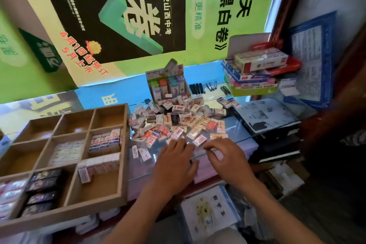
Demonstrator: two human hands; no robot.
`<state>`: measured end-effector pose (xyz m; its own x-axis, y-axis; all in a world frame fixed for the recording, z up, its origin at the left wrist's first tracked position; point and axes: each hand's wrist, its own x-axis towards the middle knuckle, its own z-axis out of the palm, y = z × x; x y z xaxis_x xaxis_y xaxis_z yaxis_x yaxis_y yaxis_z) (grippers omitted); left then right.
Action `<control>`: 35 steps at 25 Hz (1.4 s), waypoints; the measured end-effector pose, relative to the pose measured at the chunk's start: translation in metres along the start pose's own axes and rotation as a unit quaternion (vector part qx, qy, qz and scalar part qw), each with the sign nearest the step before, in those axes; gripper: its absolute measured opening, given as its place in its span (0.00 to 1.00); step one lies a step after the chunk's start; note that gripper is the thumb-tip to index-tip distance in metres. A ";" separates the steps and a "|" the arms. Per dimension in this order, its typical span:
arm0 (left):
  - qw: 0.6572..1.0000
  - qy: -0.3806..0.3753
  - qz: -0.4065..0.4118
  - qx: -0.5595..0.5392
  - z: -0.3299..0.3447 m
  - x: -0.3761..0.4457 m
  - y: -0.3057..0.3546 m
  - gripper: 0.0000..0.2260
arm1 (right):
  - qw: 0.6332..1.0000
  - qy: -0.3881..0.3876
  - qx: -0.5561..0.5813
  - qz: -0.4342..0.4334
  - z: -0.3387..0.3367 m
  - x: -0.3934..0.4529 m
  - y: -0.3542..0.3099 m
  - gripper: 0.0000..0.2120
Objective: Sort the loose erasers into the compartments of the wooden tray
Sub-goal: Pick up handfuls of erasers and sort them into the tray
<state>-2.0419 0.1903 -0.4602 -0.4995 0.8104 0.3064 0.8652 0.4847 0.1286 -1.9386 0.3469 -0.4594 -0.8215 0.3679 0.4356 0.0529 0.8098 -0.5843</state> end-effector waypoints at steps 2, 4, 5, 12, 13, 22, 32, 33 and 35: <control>1.000 0.005 0.015 -0.010 0.006 0.008 -0.012 0.15 | 0.997 0.069 0.005 0.046 -0.022 0.019 0.011 0.05; 0.999 -0.001 0.016 -0.032 0.010 0.009 -0.018 0.13 | 0.989 0.099 -0.011 0.112 -0.042 0.052 0.031 0.07; 0.999 -0.002 0.016 -0.032 0.012 0.009 -0.019 0.12 | 0.985 0.085 -0.039 0.142 -0.050 0.071 0.043 0.12; 1.000 -0.012 0.016 0.000 0.014 0.007 -0.017 0.15 | 0.935 -0.217 -0.207 0.189 -0.030 0.145 0.094 0.43; 1.000 -0.010 0.017 -0.001 0.013 0.007 -0.016 0.15 | 0.939 -0.199 -0.222 0.173 -0.028 0.149 0.094 0.38; 1.000 0.007 0.012 -0.024 0.013 0.008 -0.015 0.14 | 0.974 0.004 -0.108 0.199 -0.018 0.136 0.078 0.18; 0.891 0.173 -0.153 -0.391 -0.039 -0.001 0.013 0.14 | 0.980 0.049 0.174 0.082 -0.024 0.090 -0.075 0.13; 0.789 0.215 -0.224 -0.531 -0.059 -0.004 0.020 0.15 | 0.978 0.038 0.192 0.067 -0.016 0.082 -0.094 0.13; 0.557 0.200 -0.292 -0.751 -0.093 -0.007 0.021 0.19 | 0.978 0.015 0.204 0.032 0.003 0.068 -0.131 0.12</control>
<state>-2.0158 0.1639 -0.3720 -0.9255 0.3749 -0.0538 -0.2285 -0.4393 0.8688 -2.0030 0.2644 -0.3553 -0.8071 0.4302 0.4044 -0.1316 0.5365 -0.8335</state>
